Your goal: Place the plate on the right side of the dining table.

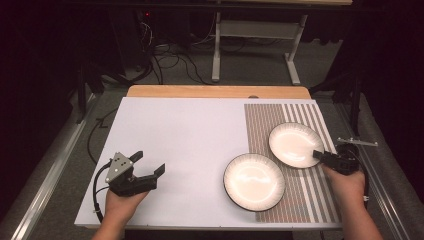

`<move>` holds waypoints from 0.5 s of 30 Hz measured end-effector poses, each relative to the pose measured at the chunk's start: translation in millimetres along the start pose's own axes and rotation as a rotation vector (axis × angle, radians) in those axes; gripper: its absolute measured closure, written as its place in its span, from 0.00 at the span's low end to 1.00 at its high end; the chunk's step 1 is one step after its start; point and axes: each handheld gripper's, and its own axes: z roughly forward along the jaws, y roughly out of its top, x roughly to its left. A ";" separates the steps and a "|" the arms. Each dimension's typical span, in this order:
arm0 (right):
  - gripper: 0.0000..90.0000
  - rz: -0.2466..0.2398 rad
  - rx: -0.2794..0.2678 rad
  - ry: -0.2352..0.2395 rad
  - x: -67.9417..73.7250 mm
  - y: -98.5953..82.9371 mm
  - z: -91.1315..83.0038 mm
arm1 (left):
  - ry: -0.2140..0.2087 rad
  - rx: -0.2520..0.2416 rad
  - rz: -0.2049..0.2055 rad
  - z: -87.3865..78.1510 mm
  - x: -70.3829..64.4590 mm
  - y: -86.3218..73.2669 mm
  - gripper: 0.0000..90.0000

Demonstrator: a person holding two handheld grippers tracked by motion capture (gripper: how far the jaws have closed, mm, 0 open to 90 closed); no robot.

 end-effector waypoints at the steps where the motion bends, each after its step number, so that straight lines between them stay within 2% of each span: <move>1: 0.72 -0.003 -0.003 0.004 -0.7 -0.5 -0.7 | 0.001 0.000 -0.002 0.0 0.4 -0.2 0.14; 4: 0.71 -0.046 0.002 -0.036 4.7 -0.6 -2.7 | 0.004 0.001 -0.006 0.3 1.5 -1.0 0.14; 7: 0.67 -0.081 -0.017 -0.051 5.9 -1.7 -6.5 | 0.004 0.003 -0.006 0.8 2.3 -1.7 0.13; 10: 0.59 -0.103 -0.089 -0.056 10.2 -1.4 -17.6 | -0.013 0.013 -0.006 2.6 3.2 -2.7 0.12; 15: 0.43 -0.180 -0.210 -0.017 27.0 -2.1 -37.9 | -0.022 0.018 0.031 3.5 -0.4 -2.6 0.09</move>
